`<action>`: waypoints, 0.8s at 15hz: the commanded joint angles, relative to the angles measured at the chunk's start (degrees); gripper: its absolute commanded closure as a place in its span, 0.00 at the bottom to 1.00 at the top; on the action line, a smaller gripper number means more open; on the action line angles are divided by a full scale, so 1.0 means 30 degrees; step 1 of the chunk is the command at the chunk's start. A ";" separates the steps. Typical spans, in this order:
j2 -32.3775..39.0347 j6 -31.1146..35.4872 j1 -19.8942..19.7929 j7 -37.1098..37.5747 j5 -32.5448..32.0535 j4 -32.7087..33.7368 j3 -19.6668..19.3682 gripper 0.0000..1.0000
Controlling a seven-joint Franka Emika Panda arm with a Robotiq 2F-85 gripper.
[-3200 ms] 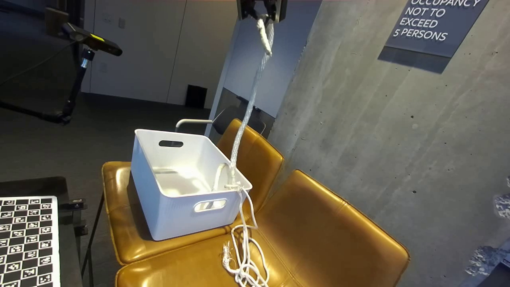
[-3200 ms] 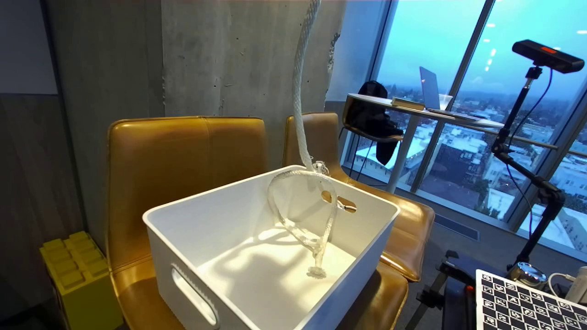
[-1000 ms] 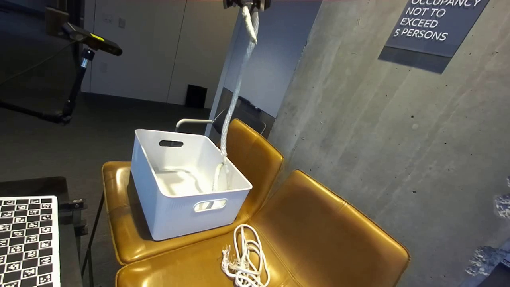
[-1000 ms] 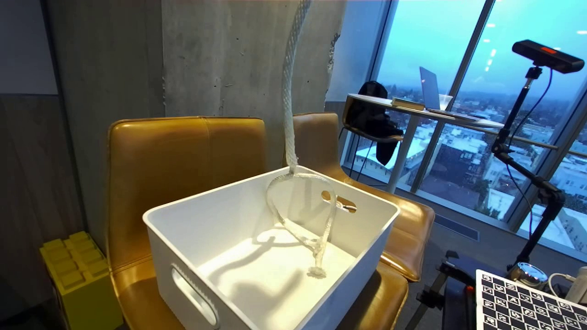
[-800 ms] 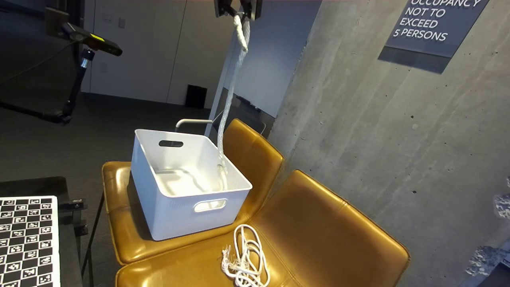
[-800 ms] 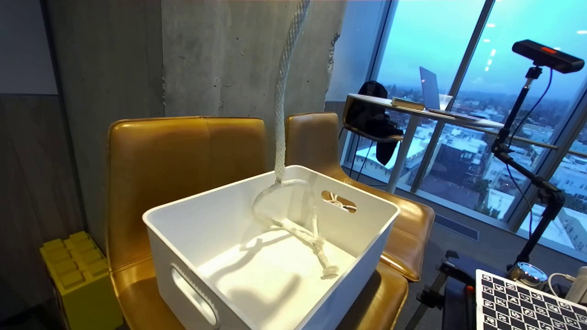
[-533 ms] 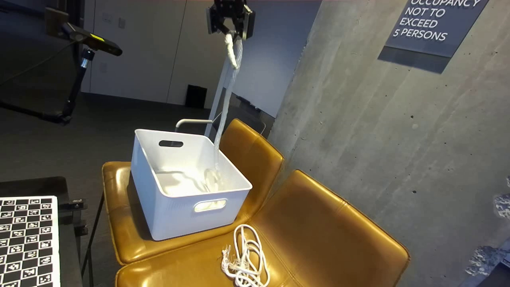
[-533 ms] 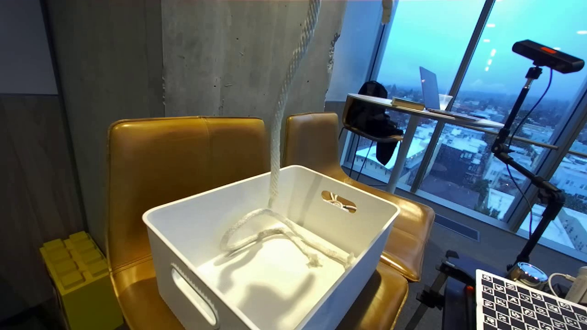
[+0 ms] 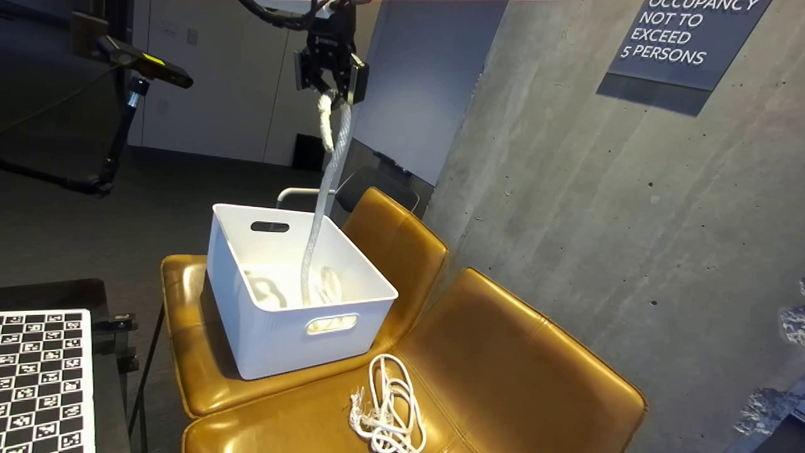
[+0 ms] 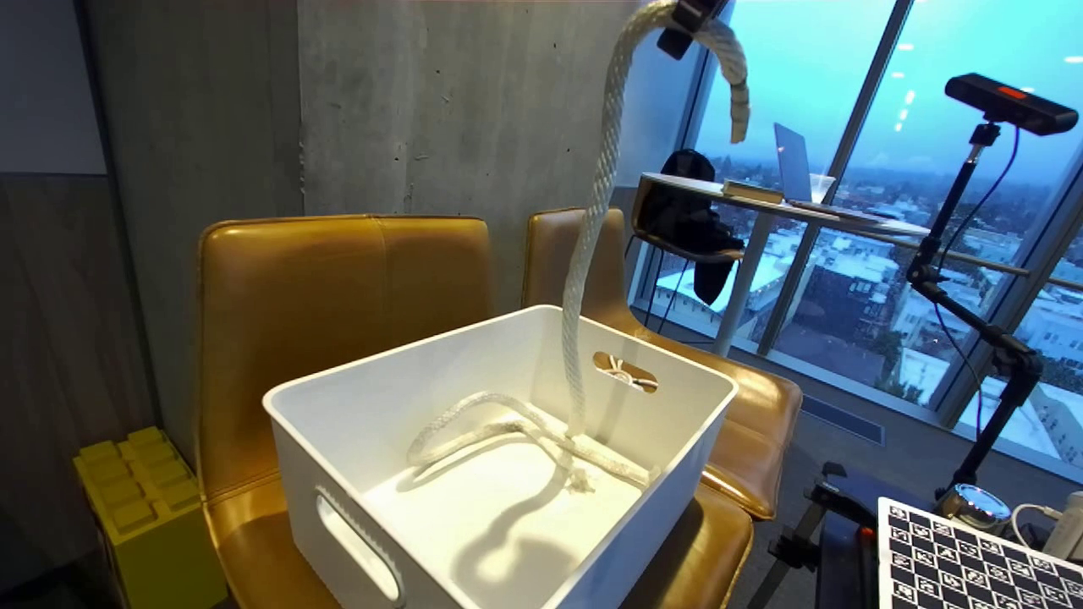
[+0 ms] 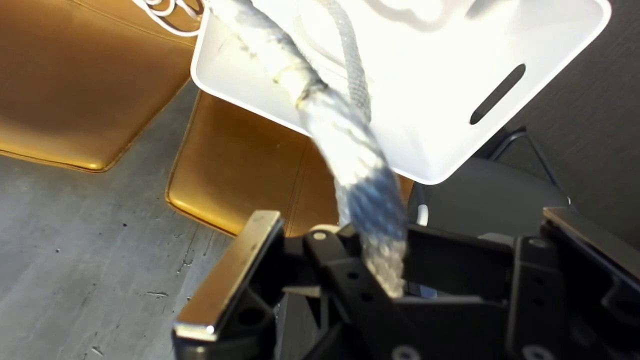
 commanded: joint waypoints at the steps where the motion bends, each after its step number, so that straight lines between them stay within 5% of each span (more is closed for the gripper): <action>1: -0.0815 0.0763 0.0054 0.0333 0.0164 -0.1089 -0.0121 0.71; 3: -0.0935 0.0908 0.0008 0.0256 0.0221 -0.1382 -0.0218 0.64; 12: -0.2248 0.2408 -0.1116 -0.1900 0.0237 -0.5098 -0.2347 0.01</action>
